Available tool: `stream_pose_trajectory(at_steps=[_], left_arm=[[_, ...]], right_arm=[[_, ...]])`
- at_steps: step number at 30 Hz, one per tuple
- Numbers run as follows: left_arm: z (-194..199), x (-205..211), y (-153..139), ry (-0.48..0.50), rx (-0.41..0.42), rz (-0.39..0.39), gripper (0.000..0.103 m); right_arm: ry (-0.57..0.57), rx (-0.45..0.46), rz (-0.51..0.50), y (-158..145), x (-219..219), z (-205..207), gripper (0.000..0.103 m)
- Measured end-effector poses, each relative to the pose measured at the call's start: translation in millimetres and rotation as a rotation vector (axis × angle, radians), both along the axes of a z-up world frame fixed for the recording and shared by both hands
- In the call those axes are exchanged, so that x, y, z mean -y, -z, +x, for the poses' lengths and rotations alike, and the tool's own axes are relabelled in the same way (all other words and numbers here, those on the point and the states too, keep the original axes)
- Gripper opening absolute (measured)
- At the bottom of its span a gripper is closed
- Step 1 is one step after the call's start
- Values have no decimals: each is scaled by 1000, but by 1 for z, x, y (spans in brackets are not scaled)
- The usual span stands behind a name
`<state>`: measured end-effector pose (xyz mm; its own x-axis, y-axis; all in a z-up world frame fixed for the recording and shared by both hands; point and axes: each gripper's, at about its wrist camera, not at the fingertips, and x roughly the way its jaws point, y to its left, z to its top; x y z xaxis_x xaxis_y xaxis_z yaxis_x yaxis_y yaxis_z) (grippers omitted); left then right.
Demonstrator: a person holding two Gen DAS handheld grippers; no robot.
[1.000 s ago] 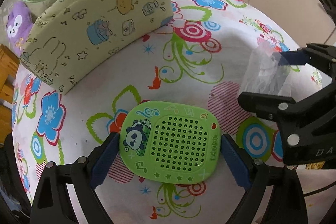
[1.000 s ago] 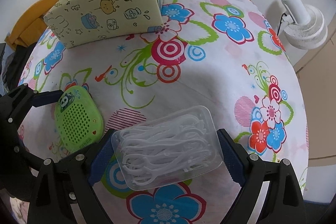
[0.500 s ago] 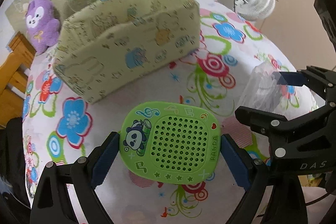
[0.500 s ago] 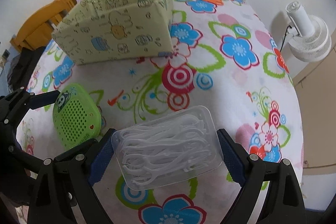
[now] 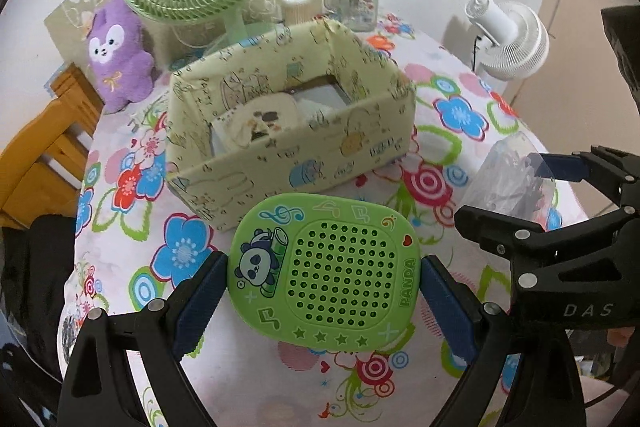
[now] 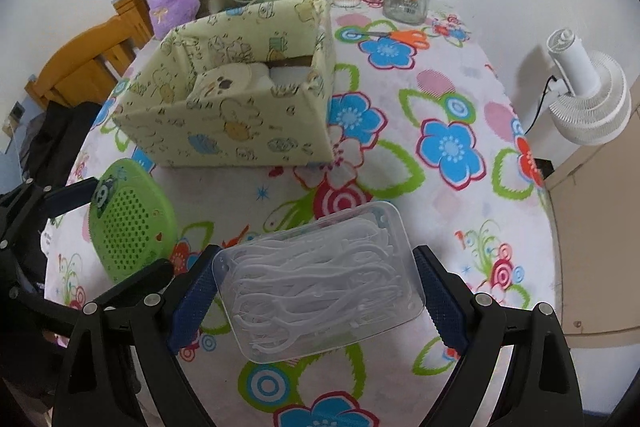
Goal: Organize rigid objects
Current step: 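Lift the green speaker and clear floss-pick box and carry both over the fabric box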
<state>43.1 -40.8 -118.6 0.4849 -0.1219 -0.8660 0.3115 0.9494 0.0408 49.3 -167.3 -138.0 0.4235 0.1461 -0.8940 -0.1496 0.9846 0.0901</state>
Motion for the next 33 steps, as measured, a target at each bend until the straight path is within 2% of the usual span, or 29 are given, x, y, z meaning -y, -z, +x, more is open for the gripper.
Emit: stream_pose_trajectory(at_steps=[10, 33], left_arm=[[1, -4, -26, -59, 36, -15, 95], [20, -1, -71, -153, 84, -6, 95]], right_arm=[[-18, 43, 11, -29, 2, 10, 94], [-44, 121, 43, -74, 7, 37, 94]])
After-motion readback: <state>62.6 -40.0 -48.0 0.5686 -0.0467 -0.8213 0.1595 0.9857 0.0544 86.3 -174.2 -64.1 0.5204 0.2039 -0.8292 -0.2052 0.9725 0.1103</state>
